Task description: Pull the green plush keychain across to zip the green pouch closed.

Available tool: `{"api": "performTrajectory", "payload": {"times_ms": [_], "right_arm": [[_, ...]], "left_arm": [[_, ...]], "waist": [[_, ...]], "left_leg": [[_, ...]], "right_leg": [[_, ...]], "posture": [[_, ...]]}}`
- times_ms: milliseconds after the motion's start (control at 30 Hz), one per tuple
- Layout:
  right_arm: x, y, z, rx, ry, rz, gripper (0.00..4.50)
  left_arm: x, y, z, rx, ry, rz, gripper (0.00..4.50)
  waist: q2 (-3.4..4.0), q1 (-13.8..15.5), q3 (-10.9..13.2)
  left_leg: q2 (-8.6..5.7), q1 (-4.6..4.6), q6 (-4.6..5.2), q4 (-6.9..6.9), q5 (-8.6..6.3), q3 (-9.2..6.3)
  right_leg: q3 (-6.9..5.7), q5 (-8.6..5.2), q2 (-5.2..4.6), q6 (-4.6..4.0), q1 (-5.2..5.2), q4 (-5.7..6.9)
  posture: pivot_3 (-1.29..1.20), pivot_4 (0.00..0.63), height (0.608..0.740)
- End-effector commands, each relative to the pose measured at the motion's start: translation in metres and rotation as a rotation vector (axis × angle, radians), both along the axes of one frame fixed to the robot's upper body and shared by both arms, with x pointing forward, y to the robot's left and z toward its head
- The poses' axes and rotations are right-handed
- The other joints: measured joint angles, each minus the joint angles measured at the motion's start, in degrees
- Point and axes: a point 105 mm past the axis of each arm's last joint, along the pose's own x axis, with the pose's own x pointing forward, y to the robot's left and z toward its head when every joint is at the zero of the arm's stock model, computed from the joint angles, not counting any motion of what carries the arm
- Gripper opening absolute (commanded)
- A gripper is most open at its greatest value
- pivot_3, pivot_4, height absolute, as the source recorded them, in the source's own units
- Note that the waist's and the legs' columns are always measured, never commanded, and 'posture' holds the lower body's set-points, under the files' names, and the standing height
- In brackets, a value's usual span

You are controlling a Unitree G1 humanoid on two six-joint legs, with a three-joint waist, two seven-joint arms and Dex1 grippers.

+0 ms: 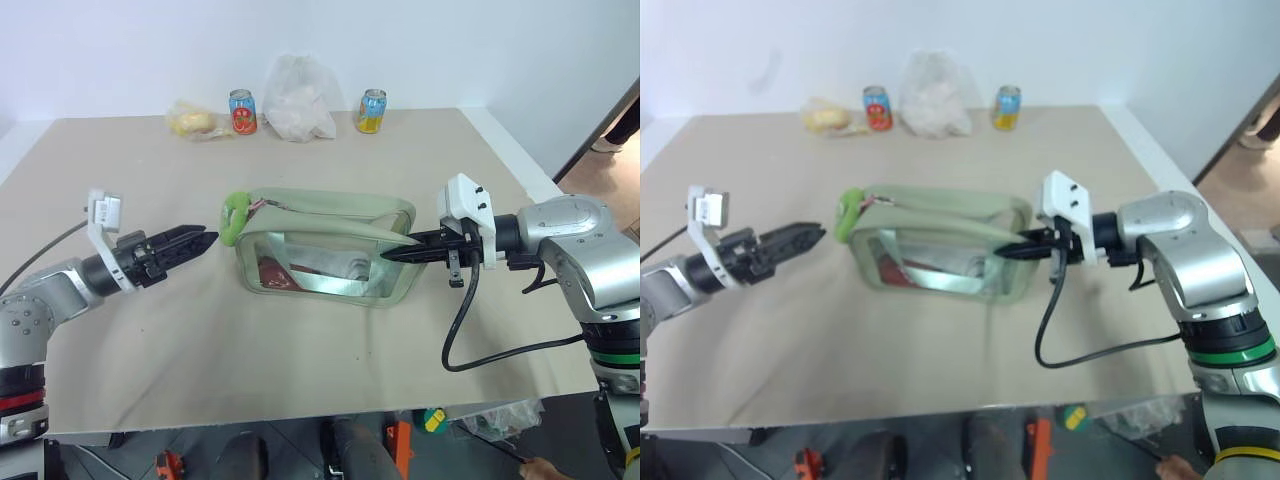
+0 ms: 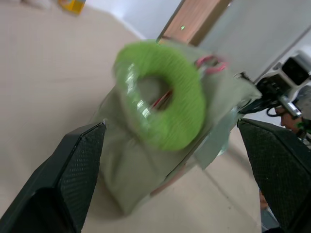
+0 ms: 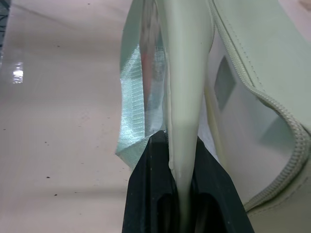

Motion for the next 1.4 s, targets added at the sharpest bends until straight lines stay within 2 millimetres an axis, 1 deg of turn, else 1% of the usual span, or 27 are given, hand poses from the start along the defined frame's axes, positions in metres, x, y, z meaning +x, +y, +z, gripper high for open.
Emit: {"api": "performTrajectory", "payload": {"times_ms": [33,233,300,433,600,667,700,733,867,933,967,1033,1100,1167,1300,1333,1367,1400], "right_arm": [[-0.005,0.000,0.012,-0.003,-0.059,0.006,0.02],[-0.007,-0.001,0.012,-0.001,-0.060,-0.006,0.02],[-0.007,-0.002,0.012,0.001,-0.061,-0.015,0.00],[-0.009,-0.004,0.013,0.006,-0.061,-0.028,0.00],[-0.010,-0.005,0.013,0.006,-0.062,-0.037,0.00],[-0.009,-0.005,0.013,0.006,-0.062,-0.040,0.00],[-0.009,-0.005,0.013,0.006,-0.063,-0.040,0.00],[-0.009,-0.005,0.013,0.005,-0.063,-0.040,0.00],[-0.007,-0.004,0.014,0.002,-0.064,-0.040,0.00],[-0.006,-0.003,0.014,0.000,-0.065,-0.036,0.00],[-0.006,-0.003,0.014,0.000,-0.066,-0.034,0.00],[-0.006,-0.002,0.014,0.001,-0.068,-0.030,0.00],[-0.005,-0.001,0.014,0.002,-0.069,-0.030,0.00],[-0.005,-0.001,0.013,0.002,-0.070,-0.031,0.00],[-0.005,0.000,0.012,0.006,-0.074,-0.037,0.00],[-0.005,0.000,0.012,0.008,-0.074,-0.039,0.00],[-0.006,0.000,0.012,0.009,-0.074,-0.041,0.00],[-0.006,-0.001,0.012,0.010,-0.075,-0.044,0.00]], "left_arm": [[0.007,-0.001,0.012,-0.035,-0.025,0.005,4.50],[0.020,-0.011,0.015,-0.117,0.001,-0.020,4.50],[0.023,-0.015,0.014,-0.134,0.016,-0.029,3.96],[0.021,-0.024,0.012,-0.164,0.030,-0.061,2.70],[0.017,-0.028,0.013,-0.189,0.027,-0.083,0.92],[0.016,-0.028,0.014,-0.192,0.024,-0.084,0.30],[0.016,-0.029,0.017,-0.193,0.011,-0.083,0.06],[0.016,-0.029,0.019,-0.195,0.001,-0.081,0.06],[0.014,-0.035,0.044,-0.213,-0.092,-0.094,0.06],[0.008,-0.049,0.070,-0.221,-0.183,-0.144,0.06],[0.005,-0.056,0.081,-0.218,-0.219,-0.167,0.06],[0.003,-0.070,0.092,-0.192,-0.251,-0.198,0.06],[0.004,-0.080,0.092,-0.151,-0.256,-0.209,0.06],[0.007,-0.089,0.089,-0.105,-0.245,-0.208,0.06],[0.014,-0.104,0.071,0.035,-0.211,-0.213,0.06],[0.014,-0.105,0.066,0.058,-0.203,-0.225,0.71],[0.014,-0.105,0.062,0.078,-0.199,-0.233,0.97],[0.016,-0.102,0.058,0.089,-0.191,-0.229,1.31]], "waist": [[-0.03,0.01,0.00],[-0.04,-0.11,-0.01],[-0.04,-0.13,-0.01],[-0.05,-0.02,-0.01],[-0.05,-0.03,-0.01],[-0.05,-0.02,-0.01],[-0.05,-0.02,-0.01],[-0.05,-0.02,-0.01],[-0.06,0.01,-0.01],[-0.09,0.02,0.01],[-0.12,0.02,0.03],[-0.13,0.03,0.03],[-0.12,-0.04,0.03],[-0.11,-0.17,0.02],[-0.12,-0.09,0.03],[-0.12,-0.09,0.03],[-0.12,-0.11,0.03],[-0.12,-0.14,0.03]], "left_leg": [[0.01,-0.01,0.00,0.00,0.00,-0.01],[0.00,0.01,0.00,0.01,0.00,-0.01],[0.00,0.01,0.00,0.00,0.00,-0.01],[-0.01,-0.02,0.00,0.01,0.00,-0.01],[-0.04,-0.02,0.00,0.02,0.00,-0.03],[-0.04,-0.02,0.00,0.02,0.00,-0.03],[-0.05,-0.02,0.00,0.02,0.00,-0.03],[-0.04,-0.02,0.00,0.02,0.00,-0.03],[-0.05,-0.03,0.00,0.03,0.00,-0.04],[-0.05,-0.06,0.00,0.06,0.00,-0.04],[-0.05,-0.10,0.00,0.09,0.00,-0.05],[-0.05,-0.12,-0.01,0.14,0.00,-0.07],[-0.08,-0.08,-0.01,0.14,0.00,-0.08],[-0.08,-0.01,0.00,0.13,0.00,-0.08],[-0.08,-0.04,-0.05,0.14,0.03,-0.09],[-0.08,-0.04,-0.06,0.14,0.03,-0.08],[-0.08,-0.04,-0.06,0.14,0.03,-0.07],[-0.07,-0.03,-0.06,0.14,0.03,-0.06]], "right_leg": [[-0.01,0.00,0.00,0.00,0.00,0.00],[0.05,0.02,0.00,0.01,0.01,0.00],[0.07,0.02,0.00,0.01,0.00,0.00],[0.04,0.02,-0.03,0.01,0.01,0.00],[0.07,0.03,-0.05,0.04,0.00,0.00],[0.06,0.03,-0.05,0.04,0.00,0.00],[0.05,0.03,-0.05,0.04,0.01,0.00],[0.05,0.03,-0.05,0.04,0.01,0.00],[0.05,0.03,-0.06,0.04,0.01,0.00],[0.02,0.04,-0.06,0.05,0.01,0.00],[0.01,0.05,-0.06,0.06,0.01,0.00],[-0.01,0.07,-0.06,0.08,0.02,0.00],[0.07,0.08,-0.07,0.11,0.03,0.00],[0.18,0.09,-0.07,0.13,0.04,0.00],[0.15,0.10,-0.05,0.14,0.03,0.00],[0.14,0.11,-0.04,0.14,0.03,0.00],[0.15,0.11,-0.03,0.14,0.03,0.00],[0.15,0.11,-0.02,0.13,0.03,0.00]], "posture": [[0.00,0.150,0.740],[0.00,0.150,0.740],[0.00,0.150,0.740],[0.00,0.150,0.740],[0.00,0.150,0.740],[0.00,0.150,0.740],[0.00,0.150,0.740],[0.00,0.150,0.740],[0.00,0.150,0.740],[0.00,0.150,0.740],[0.00,0.150,0.740],[0.00,0.150,0.740],[0.00,0.150,0.740],[0.00,0.150,0.740],[0.00,0.150,0.740],[0.00,0.150,0.740],[0.00,0.150,0.740],[0.00,0.150,0.740]]}}
